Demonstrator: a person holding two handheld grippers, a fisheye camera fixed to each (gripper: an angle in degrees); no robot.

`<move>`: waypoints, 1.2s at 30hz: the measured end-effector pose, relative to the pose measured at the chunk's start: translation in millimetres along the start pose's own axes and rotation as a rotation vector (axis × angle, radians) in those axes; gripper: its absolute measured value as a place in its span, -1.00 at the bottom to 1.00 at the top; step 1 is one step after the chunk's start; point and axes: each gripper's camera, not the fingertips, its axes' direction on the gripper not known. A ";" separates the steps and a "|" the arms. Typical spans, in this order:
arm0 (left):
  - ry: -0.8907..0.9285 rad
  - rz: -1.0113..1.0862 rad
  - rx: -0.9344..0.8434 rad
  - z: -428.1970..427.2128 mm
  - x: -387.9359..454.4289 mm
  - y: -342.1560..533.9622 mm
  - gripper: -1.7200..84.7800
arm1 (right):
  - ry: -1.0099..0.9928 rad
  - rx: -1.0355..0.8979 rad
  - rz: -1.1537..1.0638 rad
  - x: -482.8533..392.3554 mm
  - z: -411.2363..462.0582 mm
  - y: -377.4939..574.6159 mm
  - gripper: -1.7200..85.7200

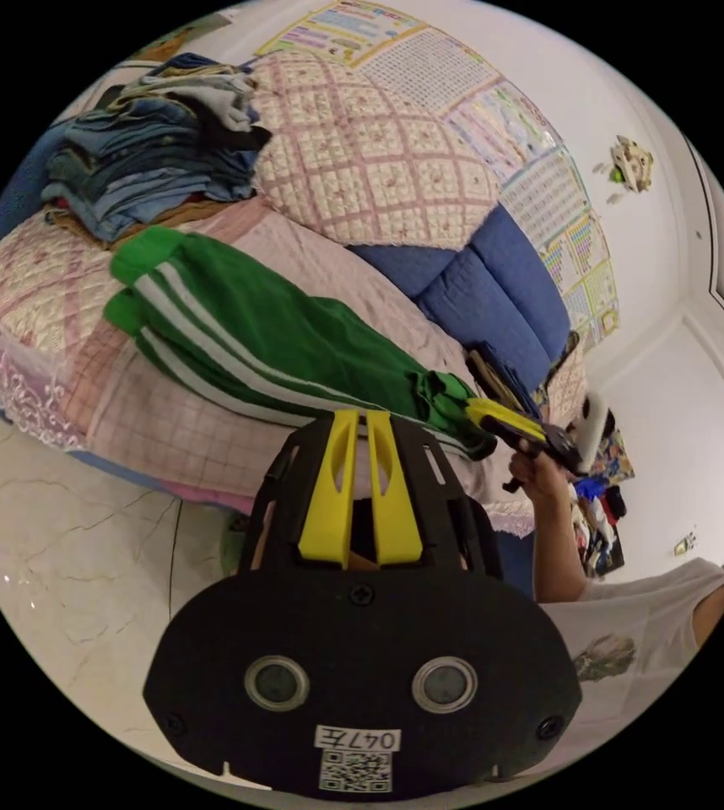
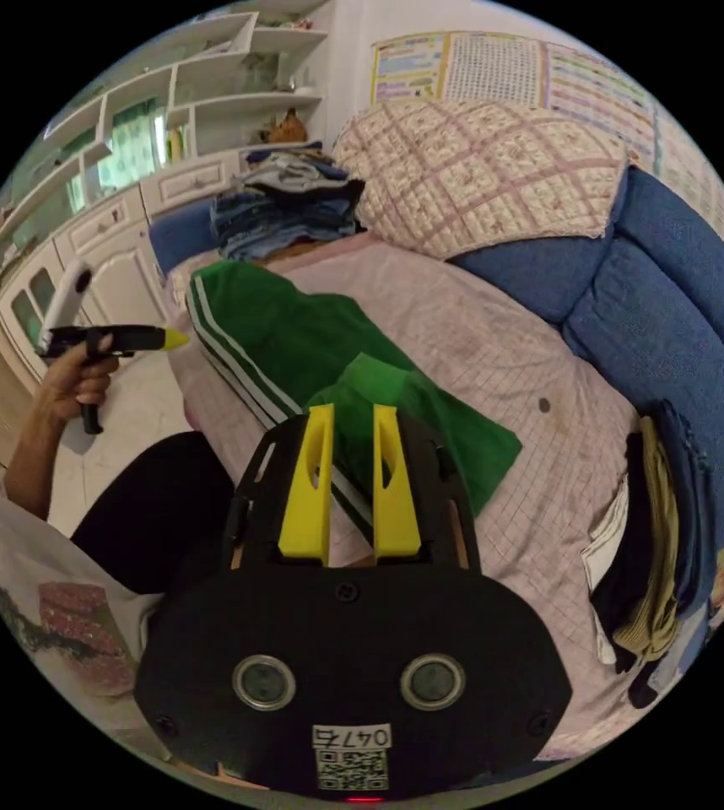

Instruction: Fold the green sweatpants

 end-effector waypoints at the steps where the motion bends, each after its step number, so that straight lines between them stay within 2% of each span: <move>1: 0.011 0.042 -0.030 8.7 19.7 -4.5 -0.98 | 0.016 -0.047 -0.011 -1.7 7.4 -9.9 -0.87; 6: 0.079 0.183 -0.112 46.6 97.5 -48.3 -0.97 | 0.048 -0.011 -0.058 -4.8 -18.5 -32.1 -0.89; 15: 0.015 0.372 -0.293 155.5 238.2 -146.6 -0.93 | -0.039 0.058 -0.005 37.9 -61.2 -68.9 -0.92; 21: -0.054 0.351 -0.337 184.2 275.5 -146.2 -0.93 | 0.026 -0.015 -0.068 33.8 -54.7 -94.6 -0.93; 27: -0.067 0.361 -0.354 180.7 313.1 -135.9 -0.98 | 0.077 0.014 -0.145 17.9 -80.1 -98.2 -0.96; 36: -0.113 0.365 -0.368 161.5 371.5 -106.4 -0.98 | -0.076 -0.024 -0.242 27.5 -109.9 -101.9 -0.97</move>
